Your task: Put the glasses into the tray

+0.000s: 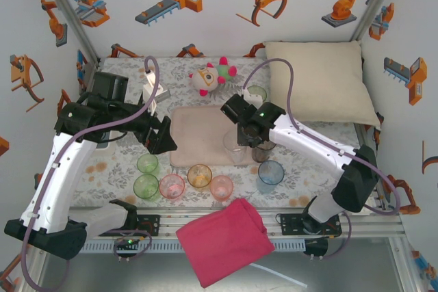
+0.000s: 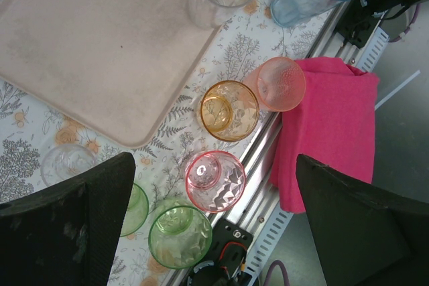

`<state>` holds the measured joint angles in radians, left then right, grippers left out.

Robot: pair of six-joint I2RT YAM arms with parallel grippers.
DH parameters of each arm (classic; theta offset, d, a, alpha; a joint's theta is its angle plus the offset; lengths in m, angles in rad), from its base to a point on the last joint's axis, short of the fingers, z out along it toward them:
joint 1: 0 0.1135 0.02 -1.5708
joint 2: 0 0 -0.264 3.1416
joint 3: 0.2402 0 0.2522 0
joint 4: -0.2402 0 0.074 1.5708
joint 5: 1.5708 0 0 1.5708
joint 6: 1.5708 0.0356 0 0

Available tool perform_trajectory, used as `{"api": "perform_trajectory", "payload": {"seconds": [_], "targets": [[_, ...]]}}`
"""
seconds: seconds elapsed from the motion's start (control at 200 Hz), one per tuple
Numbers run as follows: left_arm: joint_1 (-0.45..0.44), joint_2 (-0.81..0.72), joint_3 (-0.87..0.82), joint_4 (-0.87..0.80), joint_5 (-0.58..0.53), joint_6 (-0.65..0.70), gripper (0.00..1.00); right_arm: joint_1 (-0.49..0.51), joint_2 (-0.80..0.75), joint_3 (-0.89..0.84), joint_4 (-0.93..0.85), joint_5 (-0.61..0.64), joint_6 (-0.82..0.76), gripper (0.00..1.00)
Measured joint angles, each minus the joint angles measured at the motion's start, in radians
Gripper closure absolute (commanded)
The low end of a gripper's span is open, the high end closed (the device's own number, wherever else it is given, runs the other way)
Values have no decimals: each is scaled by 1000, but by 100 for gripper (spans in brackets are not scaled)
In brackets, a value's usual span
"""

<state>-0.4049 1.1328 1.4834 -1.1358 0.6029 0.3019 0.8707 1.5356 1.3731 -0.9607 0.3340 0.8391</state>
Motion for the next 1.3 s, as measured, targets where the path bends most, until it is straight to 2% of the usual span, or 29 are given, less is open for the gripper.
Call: {"api": "perform_trajectory", "payload": {"seconds": [0.936,1.191,1.302], "targets": [[0,0,0,0,0,0,3,0,-5,78,-76,12,-1,76],[0,0,3,0,0,0,3,0,-61,144,-135,35,-5,76],[0,0,3,0,0,1,3,-2,-134,143,-171,50,-4,71]]}}
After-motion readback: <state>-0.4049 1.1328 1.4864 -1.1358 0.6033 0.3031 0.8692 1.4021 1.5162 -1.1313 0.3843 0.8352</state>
